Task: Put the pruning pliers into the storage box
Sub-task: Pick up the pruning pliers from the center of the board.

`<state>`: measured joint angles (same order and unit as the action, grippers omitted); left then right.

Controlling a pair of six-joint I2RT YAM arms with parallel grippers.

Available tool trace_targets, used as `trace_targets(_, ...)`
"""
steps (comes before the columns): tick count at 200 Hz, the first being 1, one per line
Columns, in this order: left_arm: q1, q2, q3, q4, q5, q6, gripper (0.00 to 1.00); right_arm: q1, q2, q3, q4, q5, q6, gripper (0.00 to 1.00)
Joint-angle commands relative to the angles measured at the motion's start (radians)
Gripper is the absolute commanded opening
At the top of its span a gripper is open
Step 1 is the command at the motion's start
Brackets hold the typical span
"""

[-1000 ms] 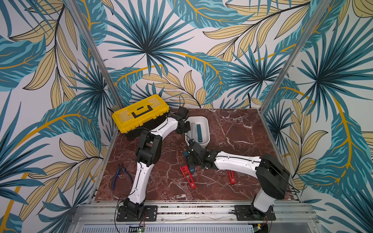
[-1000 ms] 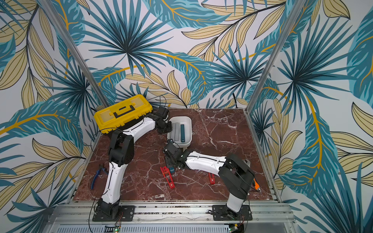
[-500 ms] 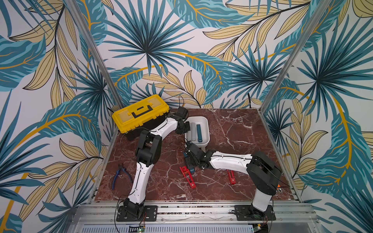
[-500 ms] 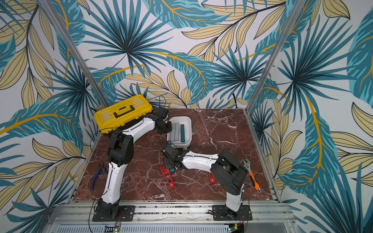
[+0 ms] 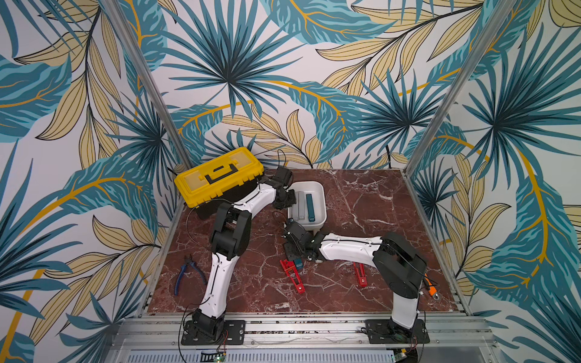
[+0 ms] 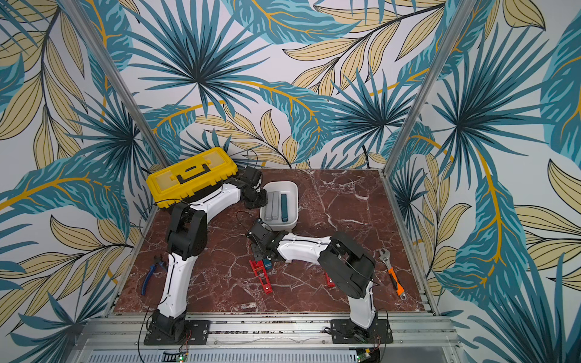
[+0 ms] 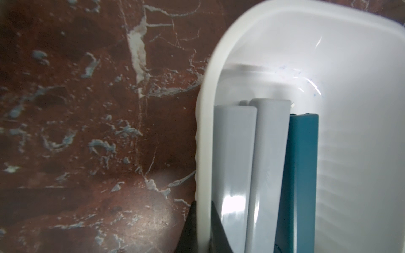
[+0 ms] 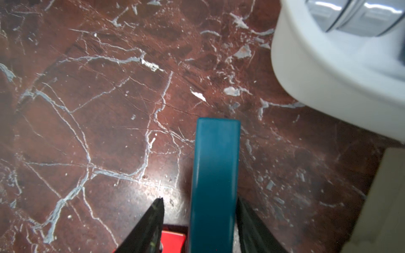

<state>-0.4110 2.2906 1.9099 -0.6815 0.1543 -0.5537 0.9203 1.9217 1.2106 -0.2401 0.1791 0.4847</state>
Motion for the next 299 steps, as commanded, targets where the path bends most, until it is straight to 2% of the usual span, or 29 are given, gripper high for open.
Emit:
trace_targets(1, 0.003, -0.040, -0.016, -0.003, 0.017, 0.005, 0.00, 0.003, 0.029, 0.012, -0.024, 0.018, -0.007, 0.55)
trace_targets(99, 0.004, -0.042, -0.022, 0.000, 0.019, 0.003, 0.00, 0.000, 0.018, -0.009, -0.060, 0.046, 0.013, 0.49)
trace_targets(129, 0.005, -0.040, -0.022, 0.003, 0.024, 0.002, 0.00, -0.002, 0.029, -0.005, -0.058, 0.038, 0.015, 0.42)
trace_targets(159, 0.005, -0.039, -0.017, 0.002, 0.025, 0.003, 0.00, -0.006, 0.034, 0.005, -0.067, 0.033, 0.014, 0.40)
trace_targets(213, 0.005, -0.037, -0.011, 0.002, 0.026, 0.003, 0.00, -0.007, 0.034, 0.008, -0.074, 0.029, 0.011, 0.28)
trace_targets(299, 0.005, -0.037, -0.008, -0.003, 0.026, 0.003, 0.00, -0.007, -0.039, -0.005, -0.093, 0.038, 0.013, 0.25)
